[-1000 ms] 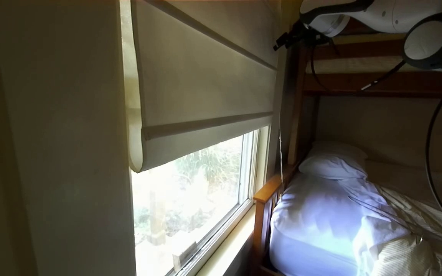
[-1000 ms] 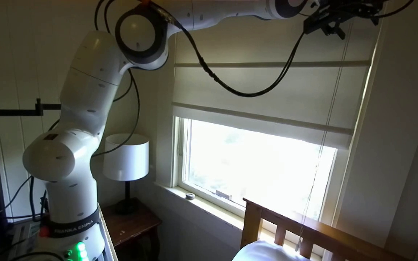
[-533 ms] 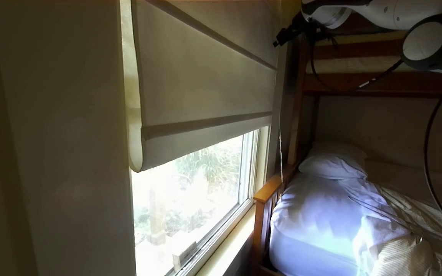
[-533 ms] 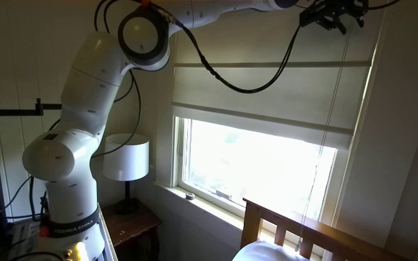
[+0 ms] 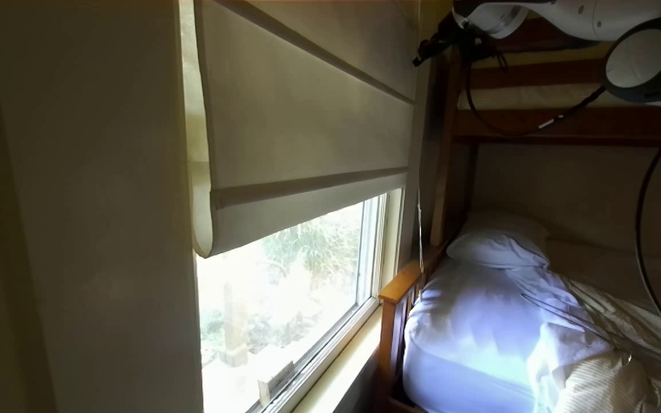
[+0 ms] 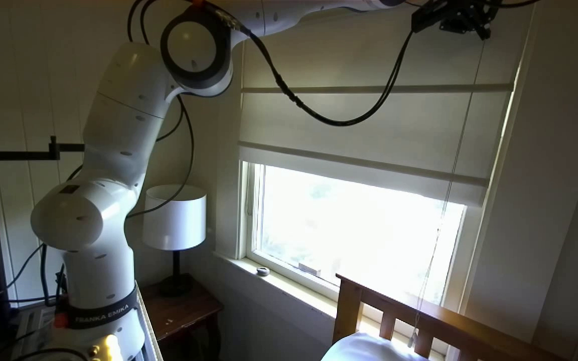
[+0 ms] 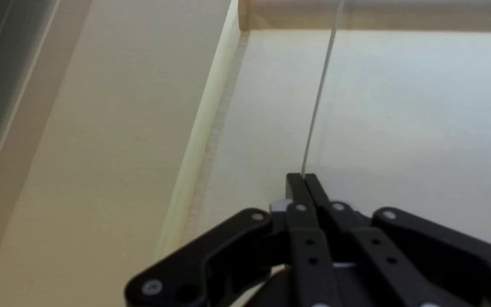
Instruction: Open the curtains slightly
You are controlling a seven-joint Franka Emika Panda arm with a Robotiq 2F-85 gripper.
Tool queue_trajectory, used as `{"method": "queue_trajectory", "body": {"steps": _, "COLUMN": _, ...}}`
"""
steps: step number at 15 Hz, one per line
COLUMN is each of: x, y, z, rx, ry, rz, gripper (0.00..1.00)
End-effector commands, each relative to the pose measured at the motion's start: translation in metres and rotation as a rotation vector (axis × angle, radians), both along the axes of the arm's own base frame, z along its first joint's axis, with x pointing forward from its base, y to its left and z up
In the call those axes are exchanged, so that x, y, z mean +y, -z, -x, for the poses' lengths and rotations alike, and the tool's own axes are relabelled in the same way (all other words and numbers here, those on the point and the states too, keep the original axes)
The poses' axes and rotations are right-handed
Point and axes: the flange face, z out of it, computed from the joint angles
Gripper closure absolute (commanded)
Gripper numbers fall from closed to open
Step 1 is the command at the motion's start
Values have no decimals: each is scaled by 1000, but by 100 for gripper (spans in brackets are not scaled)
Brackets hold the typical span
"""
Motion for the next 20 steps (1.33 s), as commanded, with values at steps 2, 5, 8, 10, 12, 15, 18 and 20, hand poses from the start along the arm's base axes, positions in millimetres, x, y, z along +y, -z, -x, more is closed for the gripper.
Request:
{"method": "queue_trajectory", "body": {"steps": 2, "x": -3, "y": -4, "z": 8, "rx": 8, "ry": -2, "rz": -9, "gripper": 100}}
{"method": "queue_trajectory", "body": {"steps": 5, "x": -21, "y": 16, "z": 19, "rx": 67, "ry": 47, "rz": -9, "gripper": 100}}
{"method": "queue_trajectory", "body": {"steps": 8, "x": -40, "y": 51, "z": 28, "rx": 136, "ry": 101, "rz": -53, "gripper": 100}}
{"method": "queue_trajectory", "body": {"steps": 10, "x": -44, "y": 62, "z": 33, "rx": 142, "ry": 124, "rz": -95, "gripper": 100}}
{"method": "queue_trajectory", "body": {"steps": 12, "x": -40, "y": 70, "z": 36, "rx": 134, "ry": 129, "rz": -138, "gripper": 100}}
{"method": "queue_trajectory", "body": {"steps": 15, "x": -32, "y": 82, "z": 39, "rx": 124, "ry": 131, "rz": -199, "gripper": 100}}
{"method": "queue_trajectory", "body": {"steps": 18, "x": -31, "y": 92, "z": 47, "rx": 96, "ry": 163, "rz": -266, "gripper": 100}}
{"method": "queue_trajectory", "body": {"steps": 20, "x": -24, "y": 42, "z": 40, "rx": -11, "ry": 144, "rz": -184, "gripper": 98}}
